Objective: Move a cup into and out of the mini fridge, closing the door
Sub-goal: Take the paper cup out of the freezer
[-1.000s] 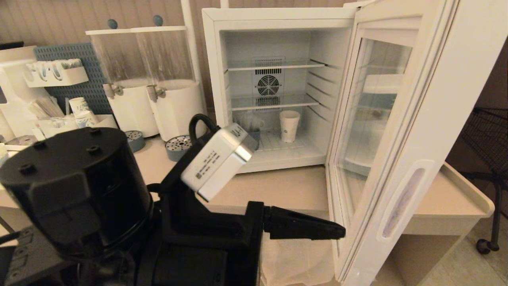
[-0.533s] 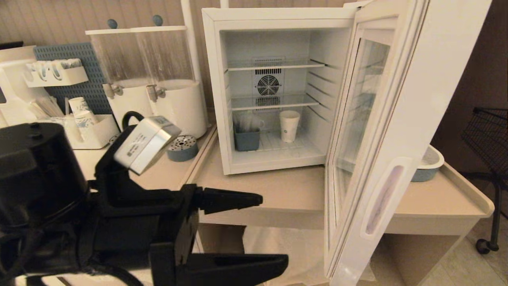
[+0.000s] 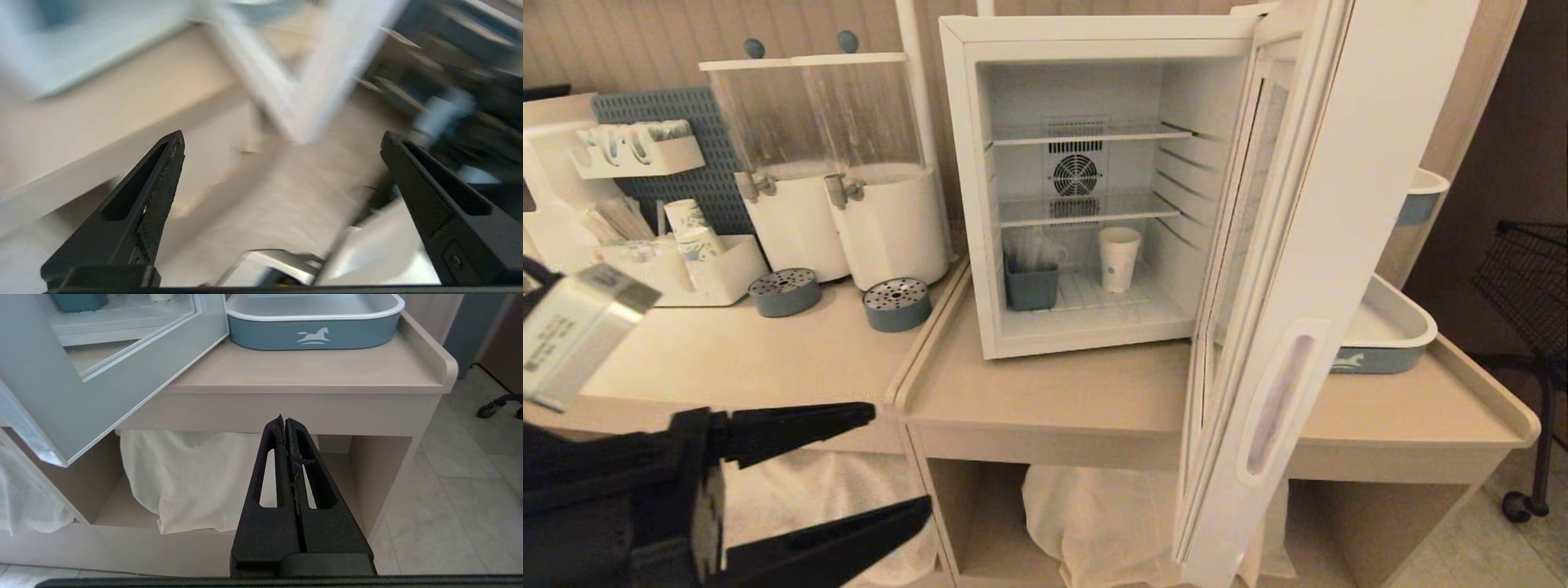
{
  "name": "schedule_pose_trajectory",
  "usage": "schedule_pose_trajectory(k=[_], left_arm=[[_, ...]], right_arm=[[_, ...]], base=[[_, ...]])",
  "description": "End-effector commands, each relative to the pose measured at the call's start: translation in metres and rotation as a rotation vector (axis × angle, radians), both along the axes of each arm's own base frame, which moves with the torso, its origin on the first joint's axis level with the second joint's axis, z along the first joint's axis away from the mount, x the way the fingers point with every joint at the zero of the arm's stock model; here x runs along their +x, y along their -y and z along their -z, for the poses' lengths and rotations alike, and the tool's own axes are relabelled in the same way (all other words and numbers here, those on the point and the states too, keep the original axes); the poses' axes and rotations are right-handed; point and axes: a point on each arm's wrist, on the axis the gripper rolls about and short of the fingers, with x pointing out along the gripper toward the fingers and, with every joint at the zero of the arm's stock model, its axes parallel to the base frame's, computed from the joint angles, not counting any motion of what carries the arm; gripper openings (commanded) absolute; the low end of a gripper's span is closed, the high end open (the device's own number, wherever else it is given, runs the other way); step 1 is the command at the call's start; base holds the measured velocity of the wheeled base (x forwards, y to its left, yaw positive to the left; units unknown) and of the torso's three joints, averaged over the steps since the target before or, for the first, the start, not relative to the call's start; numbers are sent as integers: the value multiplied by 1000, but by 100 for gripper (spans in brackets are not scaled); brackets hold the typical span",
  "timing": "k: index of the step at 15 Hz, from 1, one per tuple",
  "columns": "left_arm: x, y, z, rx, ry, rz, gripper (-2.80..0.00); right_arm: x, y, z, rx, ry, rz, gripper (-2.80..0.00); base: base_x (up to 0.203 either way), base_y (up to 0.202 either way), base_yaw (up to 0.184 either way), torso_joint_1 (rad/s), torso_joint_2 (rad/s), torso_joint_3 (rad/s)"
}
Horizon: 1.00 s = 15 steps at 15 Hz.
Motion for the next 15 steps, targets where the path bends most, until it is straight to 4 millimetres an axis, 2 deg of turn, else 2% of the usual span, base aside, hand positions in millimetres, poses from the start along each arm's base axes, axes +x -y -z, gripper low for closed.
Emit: schedule_pose_trajectory(k=[1,6,9,11,12,14,15], left_arm=[[-33,-31,-10,-30,77,-148,-280],[-90,-84,-4,20,147,-569,-280],[-141,-118,-11,27,127,-742,-280],[-176,-121,-19,3,93,-899,-280],[-204,-119,-18,-5,57,-942,-280],[-251,-118,-13,-85,-77,-930,-280],[-266,-114,-9,-170,-156,-894,-280]], right_arm=[[0,0,0,-1,-2,-1,-280],[0,0,0,-1,-2,0,-280],[0,0,0,-1,-2,0,-280],[0,0,0,-1,-2,0,-280],[0,0,0,-1,-2,0,-280],[0,0,0,-1,-2,0,-280],[0,0,0,-1,-2,0,-280]], base=[[0,0,0,0,0,0],[0,0,0,0,0,0],[0,0,0,0,0,0],[0,0,0,0,0,0],[0,0,0,0,0,0],[0,0,0,0,0,0],[0,0,0,0,0,0]])
